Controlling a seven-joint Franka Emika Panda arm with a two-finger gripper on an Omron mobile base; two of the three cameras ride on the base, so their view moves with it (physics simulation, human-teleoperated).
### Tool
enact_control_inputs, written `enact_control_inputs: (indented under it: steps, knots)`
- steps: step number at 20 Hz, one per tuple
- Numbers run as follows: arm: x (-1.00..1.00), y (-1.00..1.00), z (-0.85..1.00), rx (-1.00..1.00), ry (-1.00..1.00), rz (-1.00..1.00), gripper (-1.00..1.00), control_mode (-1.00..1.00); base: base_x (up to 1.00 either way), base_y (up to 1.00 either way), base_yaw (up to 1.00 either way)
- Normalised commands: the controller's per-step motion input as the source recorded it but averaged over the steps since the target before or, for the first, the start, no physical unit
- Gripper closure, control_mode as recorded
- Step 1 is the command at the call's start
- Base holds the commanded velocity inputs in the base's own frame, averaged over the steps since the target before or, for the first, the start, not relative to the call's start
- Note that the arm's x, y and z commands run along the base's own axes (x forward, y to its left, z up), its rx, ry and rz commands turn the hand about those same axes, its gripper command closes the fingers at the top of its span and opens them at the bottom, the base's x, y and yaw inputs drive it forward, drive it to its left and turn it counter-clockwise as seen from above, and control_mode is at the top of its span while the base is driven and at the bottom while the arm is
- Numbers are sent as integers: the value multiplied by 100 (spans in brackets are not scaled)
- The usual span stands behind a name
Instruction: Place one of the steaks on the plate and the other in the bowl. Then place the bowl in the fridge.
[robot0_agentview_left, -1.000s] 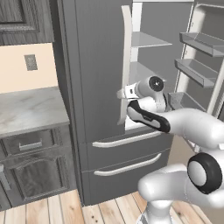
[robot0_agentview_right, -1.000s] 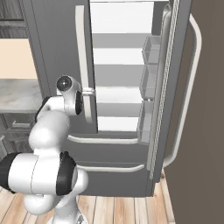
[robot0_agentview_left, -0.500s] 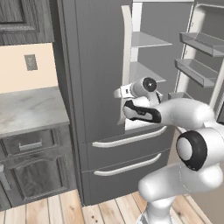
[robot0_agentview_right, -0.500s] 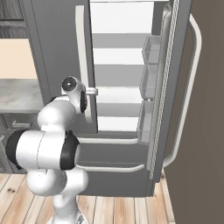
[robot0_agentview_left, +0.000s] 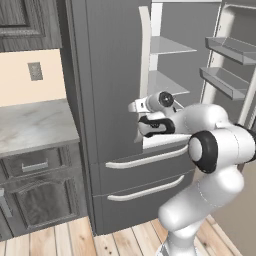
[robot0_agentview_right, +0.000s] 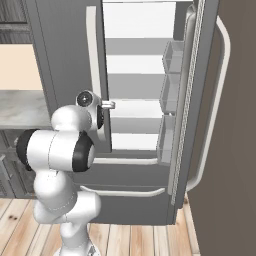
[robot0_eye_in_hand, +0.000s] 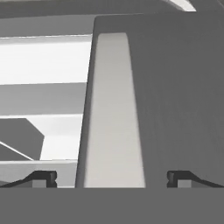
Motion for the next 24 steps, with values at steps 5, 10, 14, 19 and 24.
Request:
enact_control_inputs:
  steps: [5,10,14,19,24]
  knots:
    - [51,0,-27,0,-2,0,-100,-100,0,0,0]
    - [54,0,-27,0,0,0,-100,-100,0,0,0]
    - [61,0,-22,0,0,0,100,-100,0,0,0]
    - [57,0,-9,4,0,0,100,-100,0,0,0]
    - [10,0,0,5,0,3,100,-100,0,0,0]
